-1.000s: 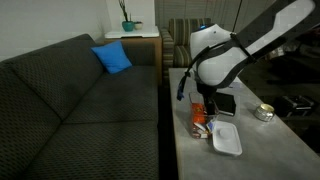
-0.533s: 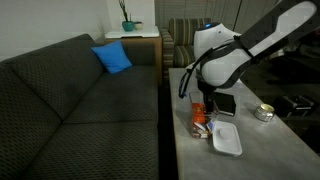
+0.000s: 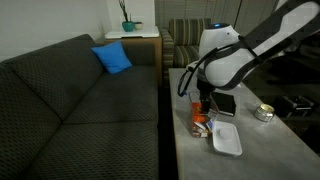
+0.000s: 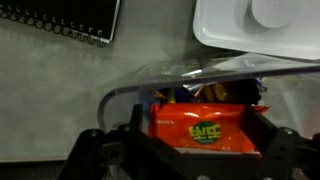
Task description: Remove the orange object from the storage container and put it on the table
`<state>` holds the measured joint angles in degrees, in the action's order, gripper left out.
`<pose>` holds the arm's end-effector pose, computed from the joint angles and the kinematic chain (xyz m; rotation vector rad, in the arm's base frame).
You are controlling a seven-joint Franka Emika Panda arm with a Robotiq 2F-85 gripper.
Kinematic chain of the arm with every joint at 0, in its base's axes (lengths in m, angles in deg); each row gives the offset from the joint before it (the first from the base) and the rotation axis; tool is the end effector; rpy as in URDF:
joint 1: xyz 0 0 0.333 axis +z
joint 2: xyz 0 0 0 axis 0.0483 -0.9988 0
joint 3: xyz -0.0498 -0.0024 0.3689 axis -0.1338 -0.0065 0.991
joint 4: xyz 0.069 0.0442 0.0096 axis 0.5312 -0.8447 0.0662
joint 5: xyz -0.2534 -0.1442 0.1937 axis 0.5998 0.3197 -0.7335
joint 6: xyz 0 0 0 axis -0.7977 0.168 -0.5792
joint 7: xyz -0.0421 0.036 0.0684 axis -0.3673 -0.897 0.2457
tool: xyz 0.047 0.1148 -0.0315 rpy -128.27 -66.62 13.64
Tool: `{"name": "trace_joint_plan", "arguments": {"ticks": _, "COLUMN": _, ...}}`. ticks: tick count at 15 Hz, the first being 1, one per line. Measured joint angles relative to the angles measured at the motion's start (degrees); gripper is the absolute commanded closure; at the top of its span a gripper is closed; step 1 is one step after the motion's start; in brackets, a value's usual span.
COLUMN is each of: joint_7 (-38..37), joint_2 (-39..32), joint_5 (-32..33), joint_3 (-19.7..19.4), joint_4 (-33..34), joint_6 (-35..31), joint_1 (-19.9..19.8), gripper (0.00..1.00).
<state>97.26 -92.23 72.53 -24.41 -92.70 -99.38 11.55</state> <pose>0.7200 0.2265 -0.0458 2.4290 1.7735 0.0973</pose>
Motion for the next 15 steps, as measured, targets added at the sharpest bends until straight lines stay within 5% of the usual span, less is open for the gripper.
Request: {"name": "trace_joint_plan", "arguments": {"ticks": 15, "joint_7": 3.9, "joint_2": 0.0, "joint_5": -1.3, "joint_3": 3.0, "joint_4": -1.1, "joint_6": -0.5, "joint_1": -1.3, "gripper": 0.0}}
